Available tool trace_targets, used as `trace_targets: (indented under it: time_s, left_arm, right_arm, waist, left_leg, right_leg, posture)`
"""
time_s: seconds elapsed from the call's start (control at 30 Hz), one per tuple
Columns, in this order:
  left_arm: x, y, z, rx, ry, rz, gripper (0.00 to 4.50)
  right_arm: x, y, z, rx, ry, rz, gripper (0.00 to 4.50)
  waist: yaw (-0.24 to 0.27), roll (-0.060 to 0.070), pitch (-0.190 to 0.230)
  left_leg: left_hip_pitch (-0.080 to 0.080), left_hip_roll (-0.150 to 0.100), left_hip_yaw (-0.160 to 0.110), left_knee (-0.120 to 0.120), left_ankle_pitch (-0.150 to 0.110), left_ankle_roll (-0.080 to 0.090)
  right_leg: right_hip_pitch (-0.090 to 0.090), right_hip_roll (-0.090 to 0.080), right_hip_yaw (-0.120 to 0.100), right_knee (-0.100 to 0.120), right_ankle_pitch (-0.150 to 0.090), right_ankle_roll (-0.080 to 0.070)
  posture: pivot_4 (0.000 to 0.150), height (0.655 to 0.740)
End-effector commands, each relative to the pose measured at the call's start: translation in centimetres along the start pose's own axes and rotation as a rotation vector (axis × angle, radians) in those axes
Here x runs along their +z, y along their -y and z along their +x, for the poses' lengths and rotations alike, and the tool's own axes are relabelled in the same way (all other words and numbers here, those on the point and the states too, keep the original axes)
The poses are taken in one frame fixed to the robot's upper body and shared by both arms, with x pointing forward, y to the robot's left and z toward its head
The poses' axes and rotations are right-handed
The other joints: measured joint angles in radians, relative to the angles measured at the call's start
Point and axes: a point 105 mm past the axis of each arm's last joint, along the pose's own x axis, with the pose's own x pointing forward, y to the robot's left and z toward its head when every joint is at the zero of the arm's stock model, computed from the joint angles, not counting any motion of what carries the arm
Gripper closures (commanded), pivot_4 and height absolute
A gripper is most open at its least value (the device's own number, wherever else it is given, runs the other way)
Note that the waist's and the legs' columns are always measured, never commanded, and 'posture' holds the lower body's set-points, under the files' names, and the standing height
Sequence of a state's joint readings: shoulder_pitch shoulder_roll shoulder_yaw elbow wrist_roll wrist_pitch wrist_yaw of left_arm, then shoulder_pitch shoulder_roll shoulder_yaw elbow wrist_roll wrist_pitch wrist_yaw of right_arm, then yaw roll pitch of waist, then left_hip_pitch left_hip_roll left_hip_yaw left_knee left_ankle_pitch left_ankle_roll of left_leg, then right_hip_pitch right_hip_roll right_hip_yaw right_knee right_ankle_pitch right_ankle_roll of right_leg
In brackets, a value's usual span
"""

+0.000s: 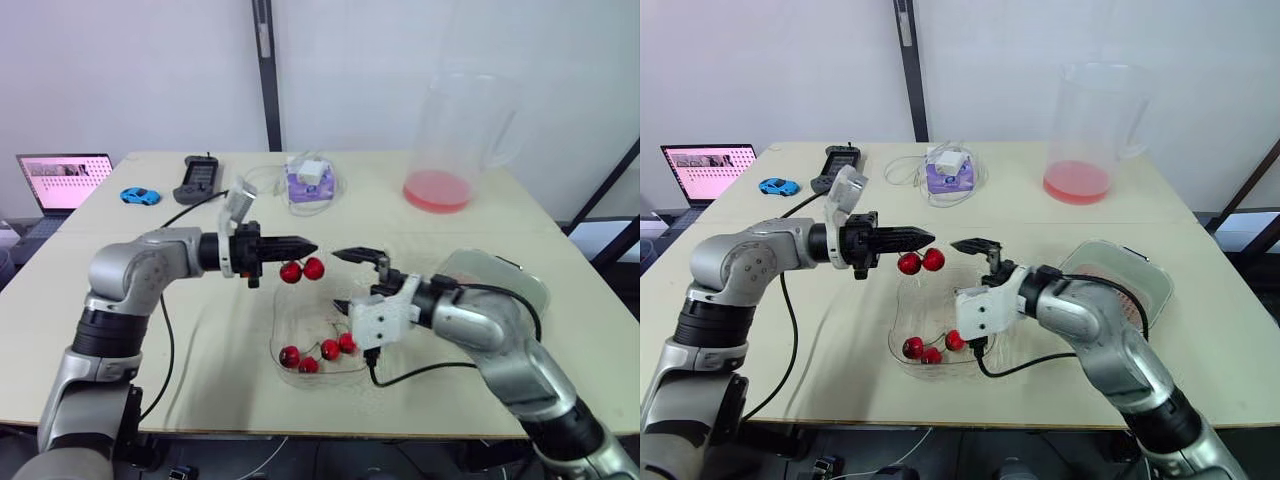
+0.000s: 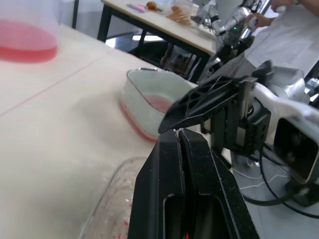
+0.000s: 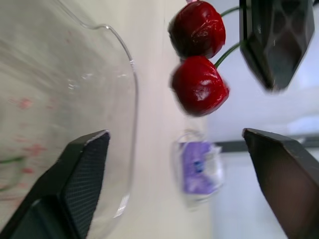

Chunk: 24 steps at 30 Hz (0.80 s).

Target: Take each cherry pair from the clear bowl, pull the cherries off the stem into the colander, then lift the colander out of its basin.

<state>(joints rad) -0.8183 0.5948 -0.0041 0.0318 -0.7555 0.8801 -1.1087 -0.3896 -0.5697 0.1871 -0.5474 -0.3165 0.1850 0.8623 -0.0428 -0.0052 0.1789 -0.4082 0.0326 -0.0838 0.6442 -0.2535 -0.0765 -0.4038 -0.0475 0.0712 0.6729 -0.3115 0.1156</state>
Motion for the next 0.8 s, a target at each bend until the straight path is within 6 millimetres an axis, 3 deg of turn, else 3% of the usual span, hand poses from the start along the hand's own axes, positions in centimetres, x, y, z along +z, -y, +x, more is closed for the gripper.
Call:
trace_targets:
  time_s: [0.03, 0.1, 0.17, 0.53, 0.8]
  left_arm:
    - [0.9, 0.4, -0.4, -0.034, 0.033, 0.064, 4.50]
    - [1.0, 0.4, -0.2, -0.048, 0.034, 0.050, 4.50]
    - [1.1, 0.5, -0.1, -0.061, 0.038, 0.042, 4.50]
    - [1.6, 2.1, 1.0, -0.151, 0.066, 0.032, 4.50]
    - [2.1, 2.6, 1.4, -0.153, 0.096, 0.039, 4.50]
  right_arm:
    - [2.3, 1.5, -1.4, -0.011, 0.154, 0.530, 0.05]
    - [4.5, 3.2, -1.8, 0.045, 0.323, 0.824, 0.05]
    - [5.2, 4.1, -2.2, 0.084, 0.347, 0.901, 0.05]
    - [2.2, 4.2, -0.6, 0.181, 0.152, 0.863, 0.05]
    - [2.8, 3.8, 0.4, 0.209, 0.201, 0.888, 0.05]
  waist:
    - [-0.004, 0.000, 0.000]
    - [-0.008, 0.001, 0.001]
    - [-0.004, 0.003, 0.002]
    - [-0.009, 0.003, 0.002]
    - [-0.002, 0.003, 0.002]
  left_leg:
    - [0.000, 0.000, 0.000, 0.000, 0.000, 0.000]
    - [0.001, 0.001, -0.001, 0.000, 0.000, 0.000]
    - [0.001, 0.000, -0.001, 0.001, 0.000, 0.000]
    - [0.000, 0.000, -0.001, 0.001, -0.001, 0.002]
    - [0.000, 0.000, -0.001, 0.001, -0.001, 0.002]
  right_leg:
    - [0.000, 0.000, 0.000, 0.000, 0.000, 0.000]
    - [0.000, 0.001, 0.000, 0.003, 0.000, 0.000]
    - [-0.001, 0.000, 0.000, 0.007, 0.000, 0.000]
    - [-0.001, 0.000, 0.000, 0.003, 0.000, 0.000]
    - [-0.001, 0.000, 0.000, 0.003, 0.000, 0.000]
  posture:
    - [0.150, 0.7332]
    - [0.150, 0.7332]
    - [0.150, 0.7332]
    - [0.150, 0.7332]
    - [0.150, 0.7332]
